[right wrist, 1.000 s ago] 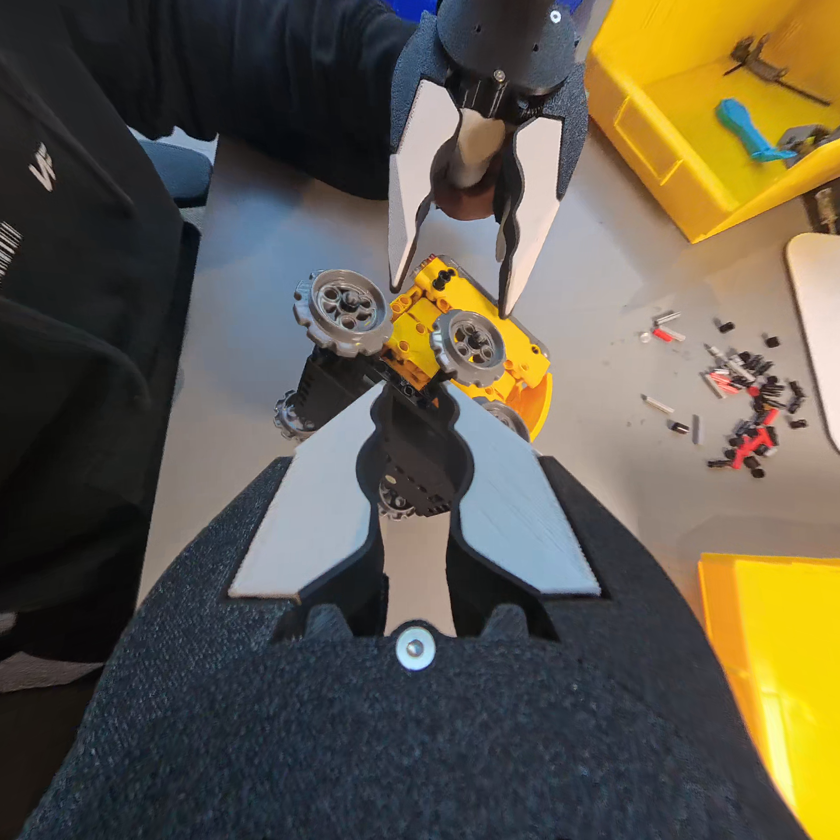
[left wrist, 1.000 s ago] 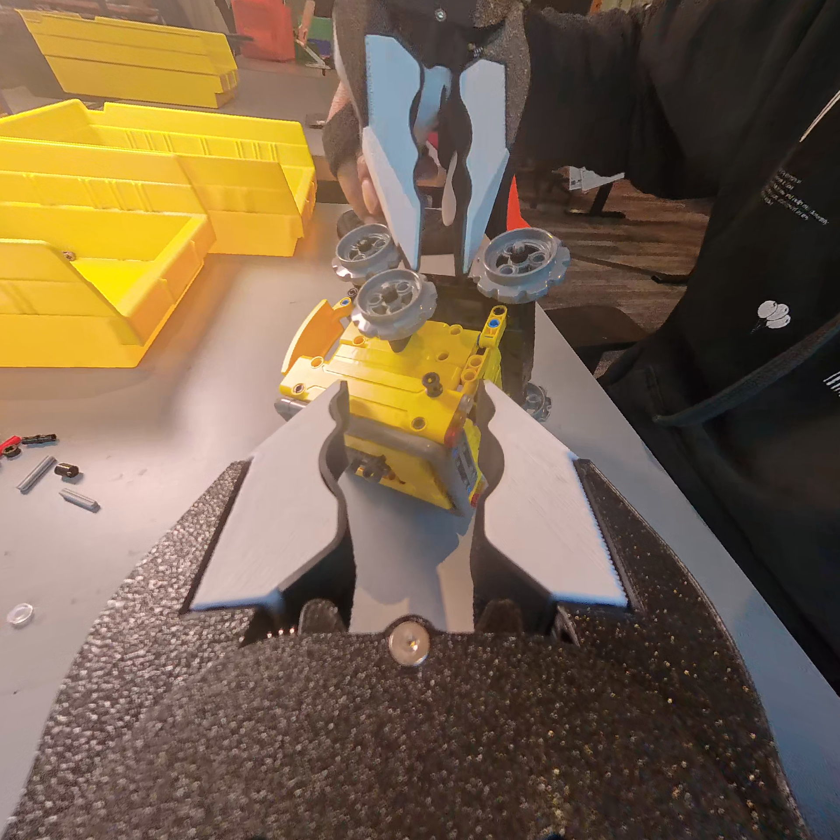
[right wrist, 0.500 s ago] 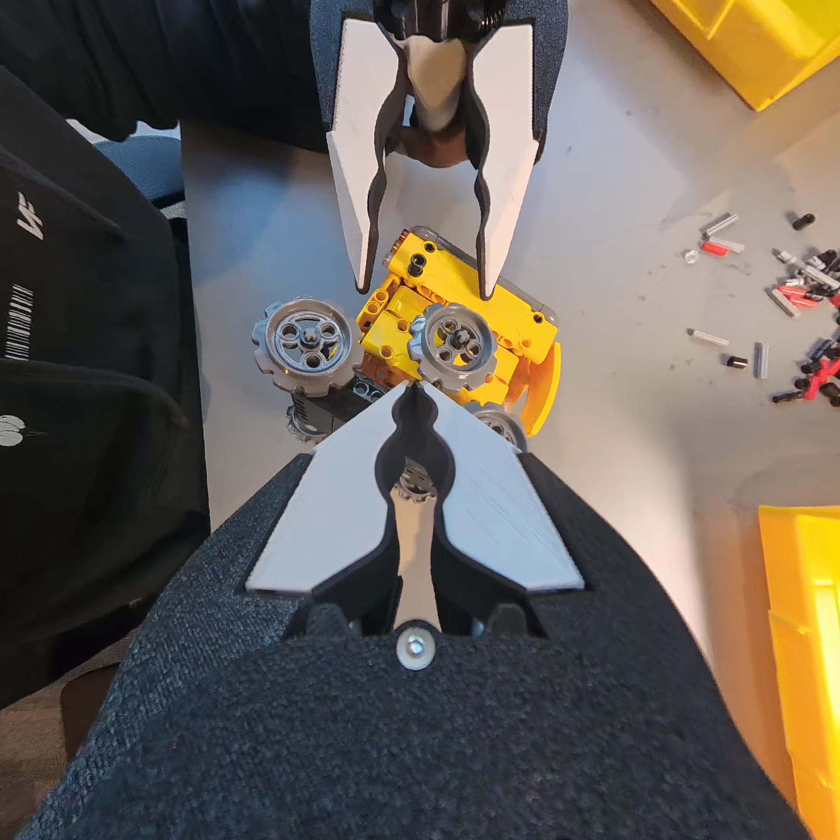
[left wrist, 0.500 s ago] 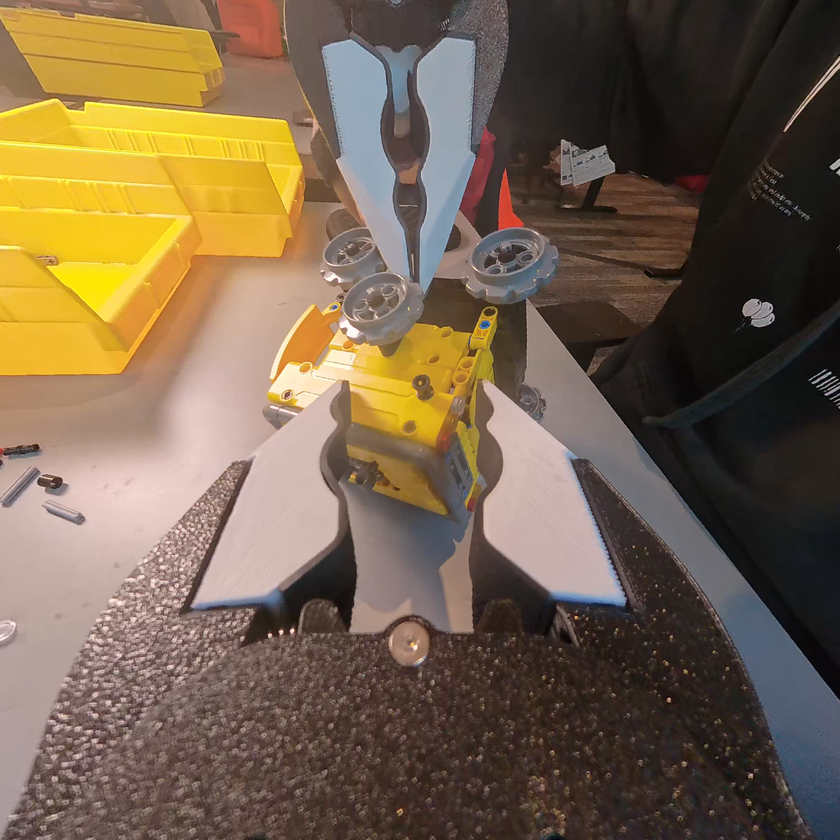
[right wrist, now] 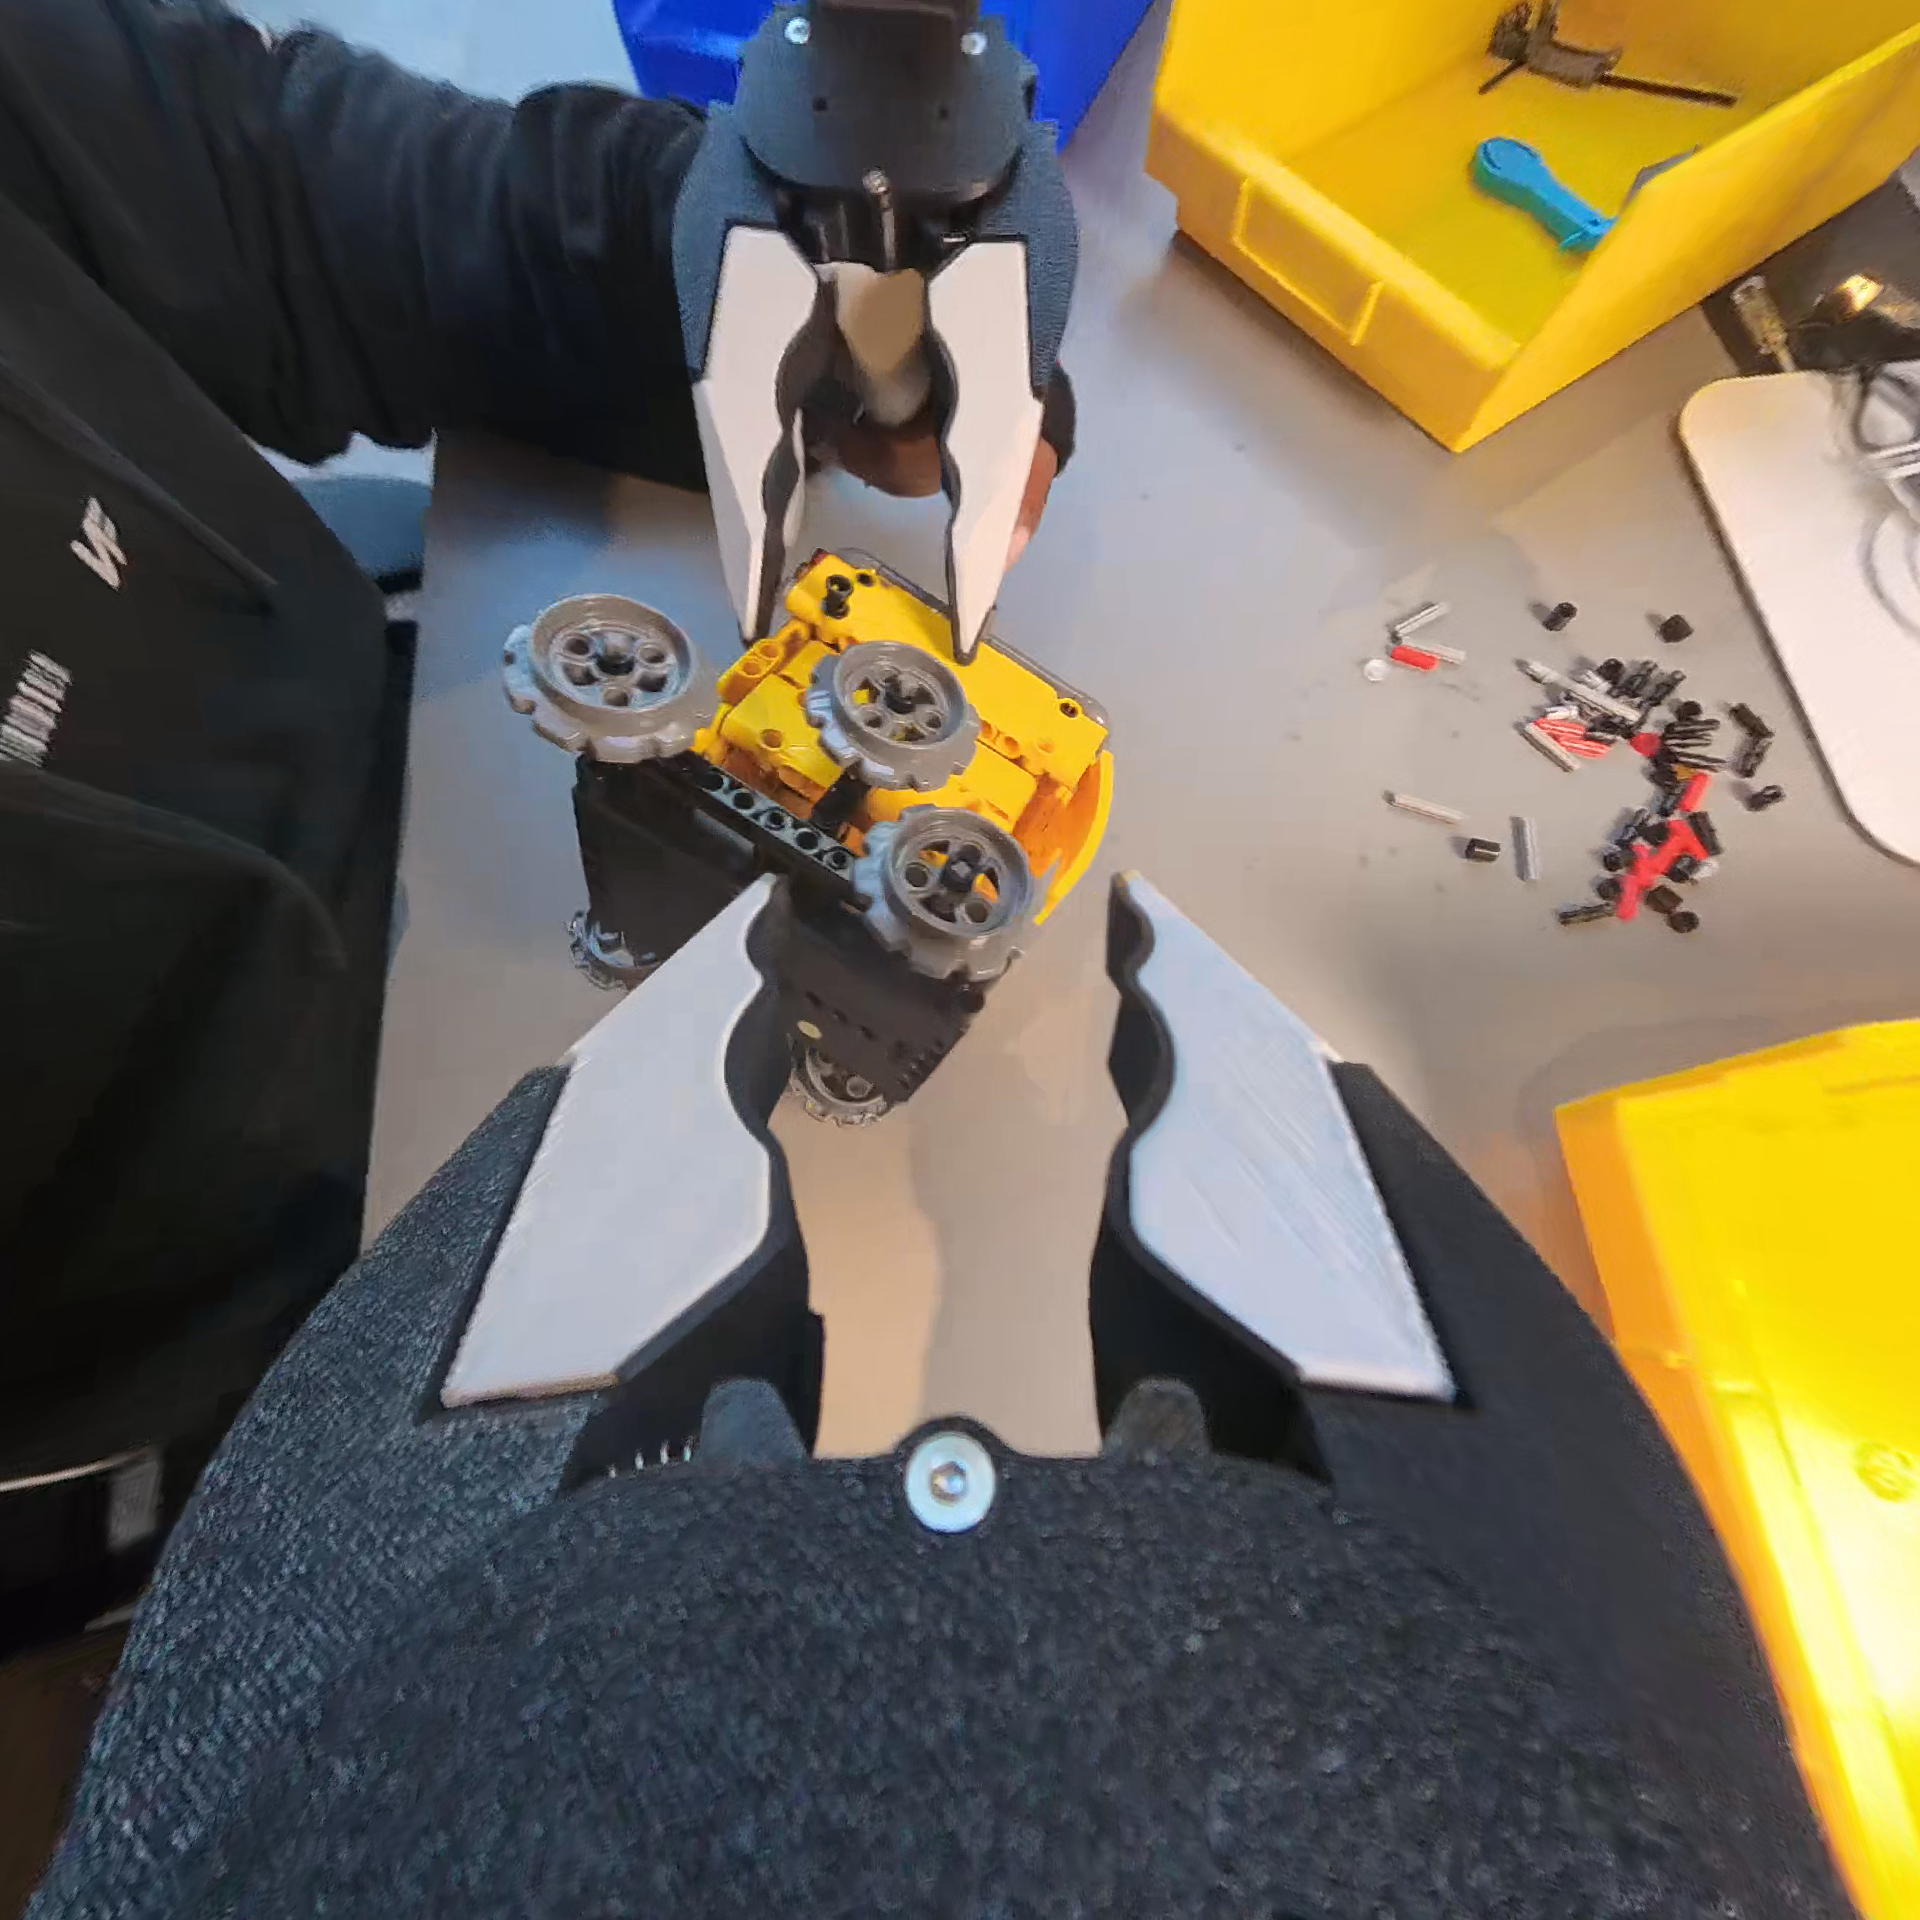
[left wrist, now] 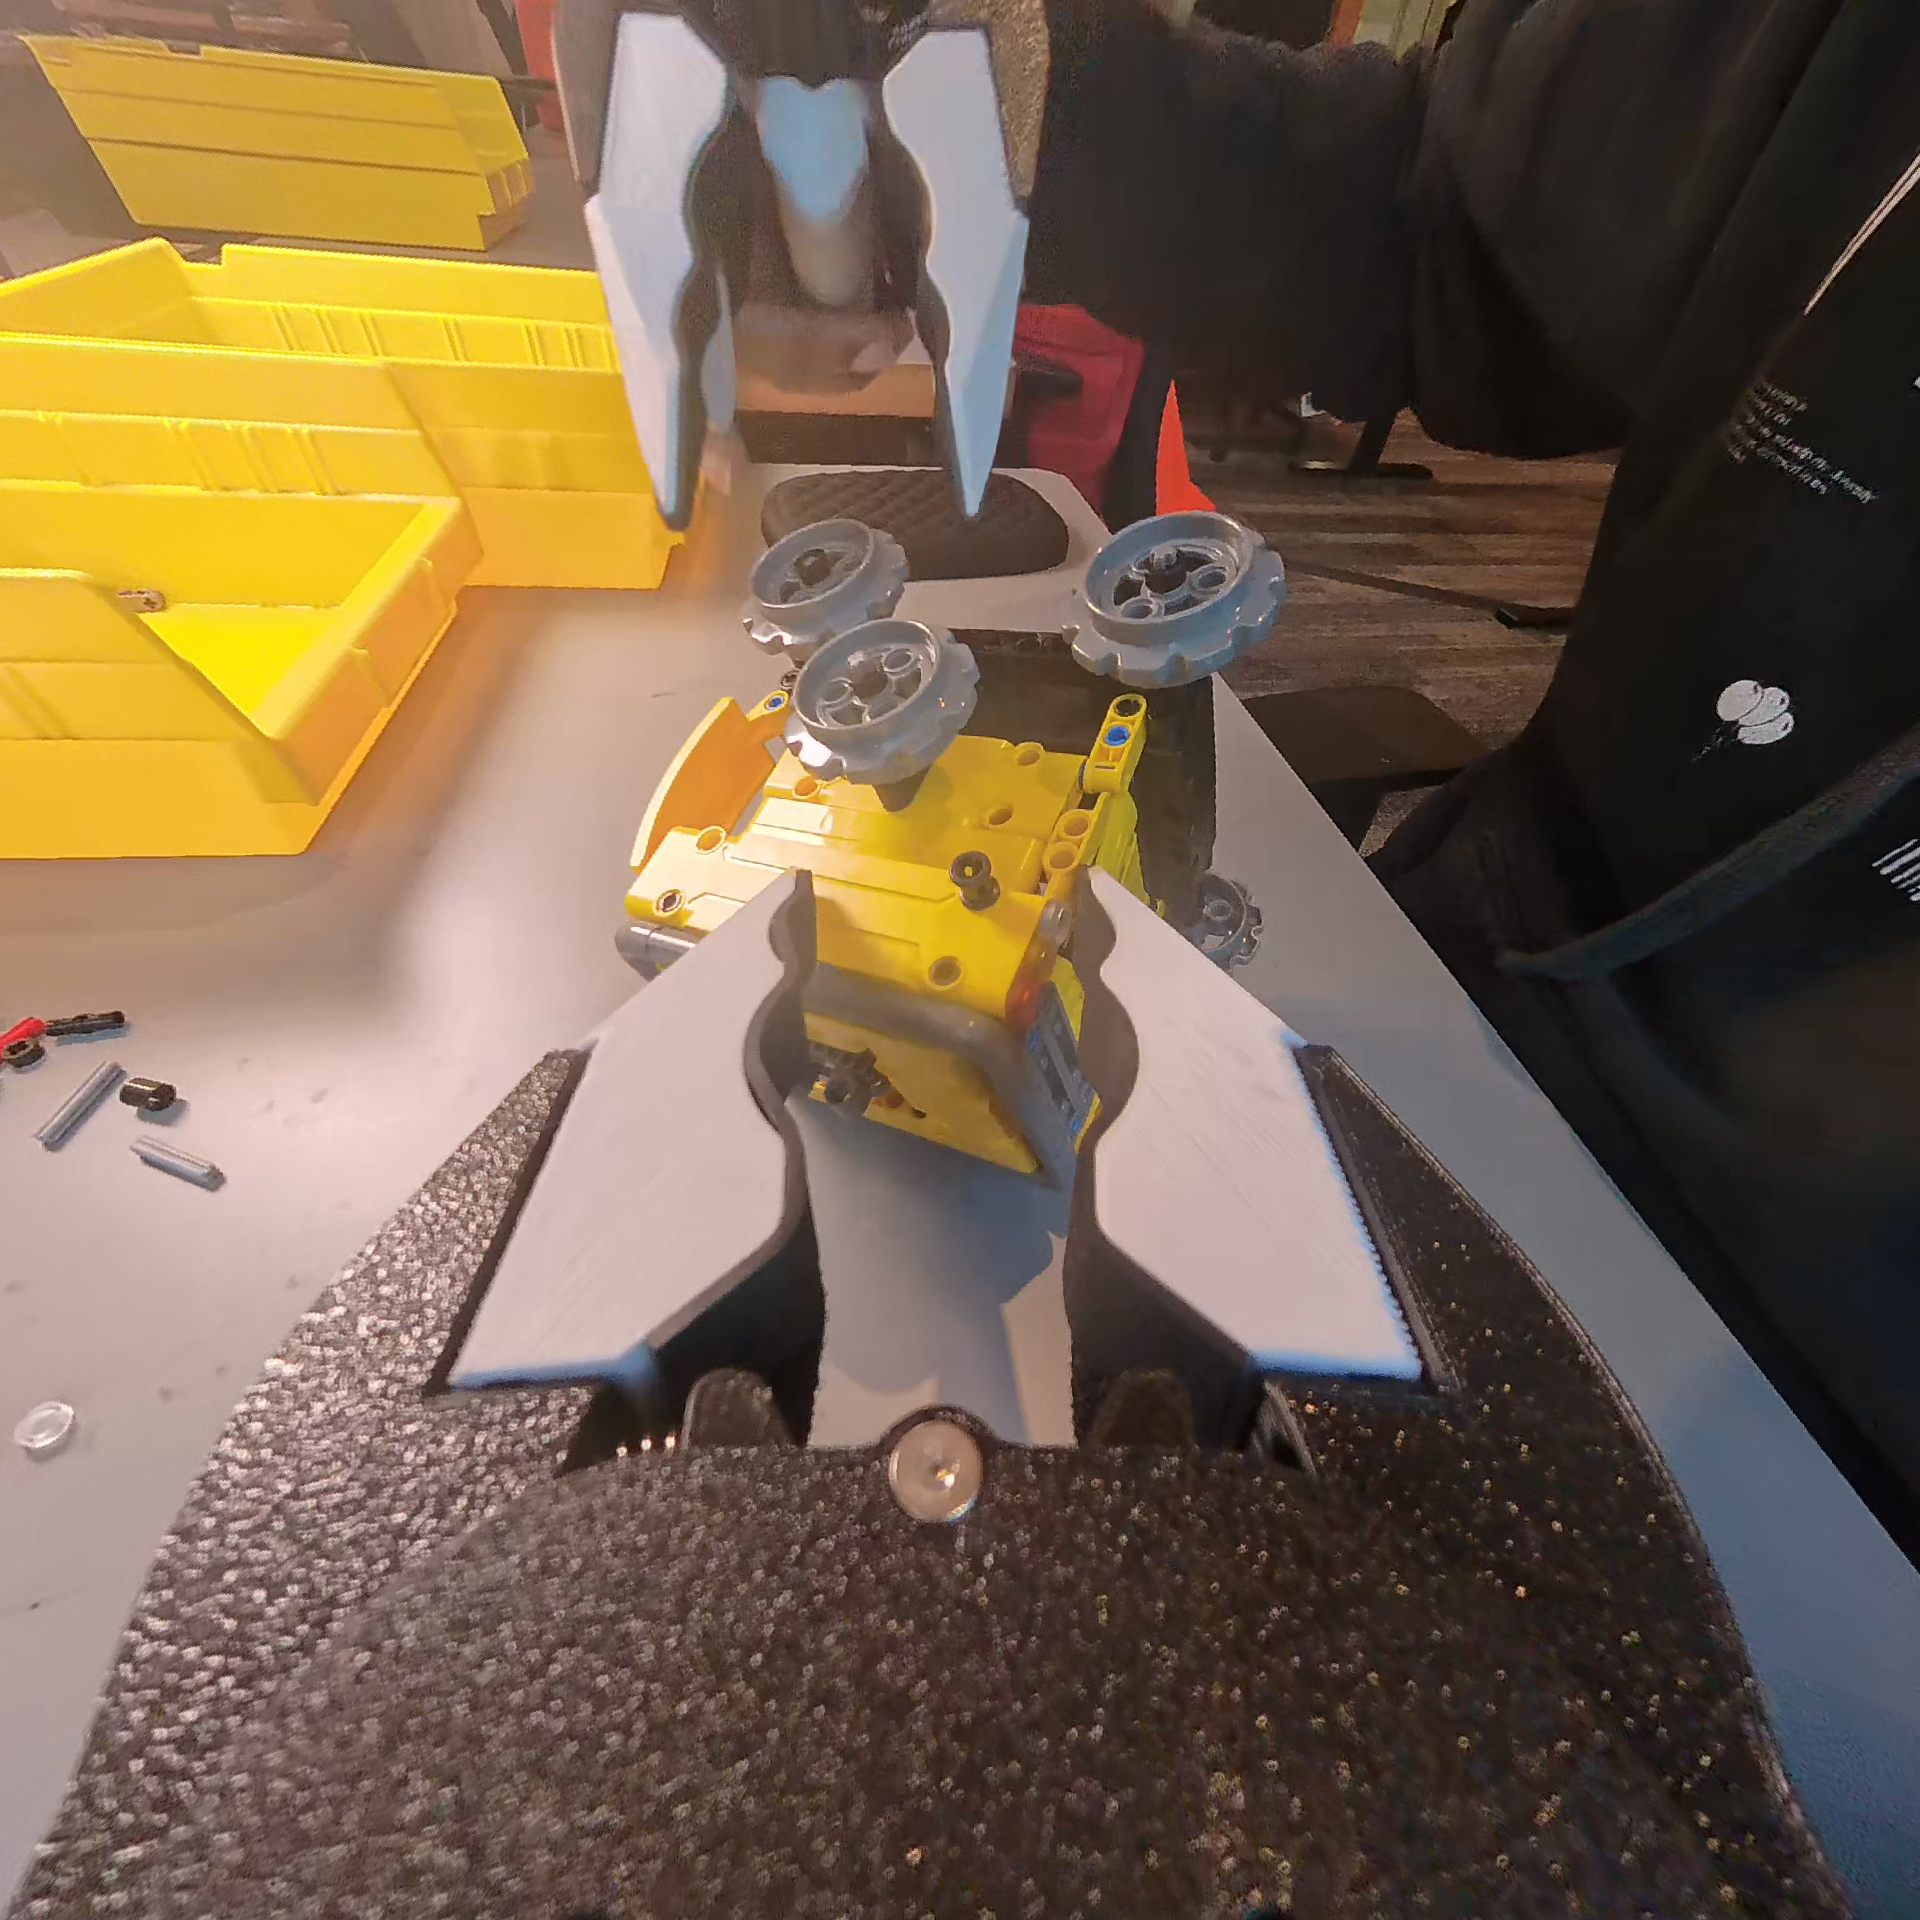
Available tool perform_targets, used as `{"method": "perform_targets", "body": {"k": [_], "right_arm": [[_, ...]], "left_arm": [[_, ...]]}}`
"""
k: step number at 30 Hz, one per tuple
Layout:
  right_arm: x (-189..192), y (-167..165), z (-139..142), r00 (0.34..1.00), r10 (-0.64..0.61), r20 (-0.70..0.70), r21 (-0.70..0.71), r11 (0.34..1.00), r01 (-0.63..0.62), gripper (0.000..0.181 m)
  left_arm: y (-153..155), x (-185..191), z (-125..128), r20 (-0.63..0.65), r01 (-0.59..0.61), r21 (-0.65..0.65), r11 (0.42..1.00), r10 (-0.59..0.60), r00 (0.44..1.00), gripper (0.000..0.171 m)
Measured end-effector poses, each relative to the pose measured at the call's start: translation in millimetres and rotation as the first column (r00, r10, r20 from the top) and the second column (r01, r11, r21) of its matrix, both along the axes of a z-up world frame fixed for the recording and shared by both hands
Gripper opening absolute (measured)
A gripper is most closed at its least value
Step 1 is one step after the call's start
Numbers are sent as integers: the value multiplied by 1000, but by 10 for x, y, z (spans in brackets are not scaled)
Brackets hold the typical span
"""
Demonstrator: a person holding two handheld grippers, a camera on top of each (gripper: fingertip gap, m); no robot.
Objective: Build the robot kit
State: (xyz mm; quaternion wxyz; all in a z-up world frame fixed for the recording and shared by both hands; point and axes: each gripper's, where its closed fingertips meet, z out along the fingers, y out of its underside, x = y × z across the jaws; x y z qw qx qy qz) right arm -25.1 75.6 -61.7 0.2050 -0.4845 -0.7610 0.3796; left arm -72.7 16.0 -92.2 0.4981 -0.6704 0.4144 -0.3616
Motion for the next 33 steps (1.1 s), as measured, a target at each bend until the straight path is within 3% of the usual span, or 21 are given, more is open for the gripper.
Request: {"method": "perform_targets", "body": {"k": [3, 5, 7, 13, 14, 16, 18, 20, 24, 28, 33], "right_arm": [[-19, -83, -152, 996, 64, 57, -185, 981, -52, 61], [-56, -88, -234, 994, 91, 55, -219, 973, -77, 44], [-58, -109, -241, 993, 109, 42, -255, 962, -95, 44], [-142, -249, -128, 990, 129, -59, -171, 976, -138, 43], [-175, -253, -81, 989, 125, -78, -140, 981, -135, 43], [-256, -236, 20, 987, 109, -114, -77, 990, -118, 43], [-358, -221, 129, 984, 91, -156, -34, 995, -98, 43], [-479, -183, 258, 973, 66, -223, 11, 998, -65, 43], [-693, -84, 455, 913, 45, -405, 166, 986, 25, 43], [-835, -40, 296, 854, 32, -519, 264, 956, 124, 42], [-809, -38, 70, 800, -14, -600, 255, 945, 207, 42]], "left_arm": [[3, -22, 33, 17, -11, 5, 1000, 11, 1000, 50], [-12, -83, 107, 79, -28, -18, 999, 29, 996, 57], [1, -181, 65, 92, -71, -75, 995, 78, 993, 65], [-82, -134, -290, 14, -63, -245, 968, 68, 998, 66], [-124, -109, -315, 7, -33, -259, 965, 37, 999, 64], [-127, -113, -339, -2, -28, -256, 966, 29, 1000, 42], [-99, -143, -292, 33, -25, -256, 966, 34, 999, 43], [-51, -225, -193, 60, -49, -219, 975, 64, 996, 42], [108, -610, 114, 117, -207, -84, 975, 216, 969, 42], [134, -944, 256, 125, -317, 26, 948, 312, 942, 42], [137, -954, 99, 6, -322, 72, 944, 323, 947, 42]]}}
